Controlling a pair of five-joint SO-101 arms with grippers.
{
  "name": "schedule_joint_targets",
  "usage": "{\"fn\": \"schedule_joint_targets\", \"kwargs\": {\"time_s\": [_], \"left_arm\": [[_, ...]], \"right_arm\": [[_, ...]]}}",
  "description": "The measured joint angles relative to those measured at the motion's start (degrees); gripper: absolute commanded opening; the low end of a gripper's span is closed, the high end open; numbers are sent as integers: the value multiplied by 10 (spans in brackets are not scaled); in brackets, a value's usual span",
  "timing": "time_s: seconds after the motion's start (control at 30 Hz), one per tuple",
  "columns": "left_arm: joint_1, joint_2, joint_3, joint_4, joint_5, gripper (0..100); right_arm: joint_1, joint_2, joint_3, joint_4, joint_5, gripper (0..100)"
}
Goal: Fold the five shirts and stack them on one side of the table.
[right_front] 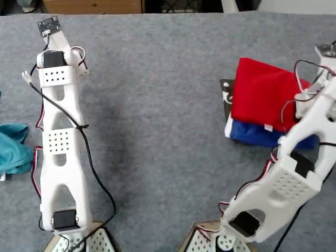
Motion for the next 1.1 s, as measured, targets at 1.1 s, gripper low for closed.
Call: {"fn": "schedule_joint_targets", "kwargs": {"time_s": [1.1], "left_arm": [[-415, -182, 403, 92, -123, 19]], "right_arm": [[-243, -142, -64, 2, -127, 26]]}}
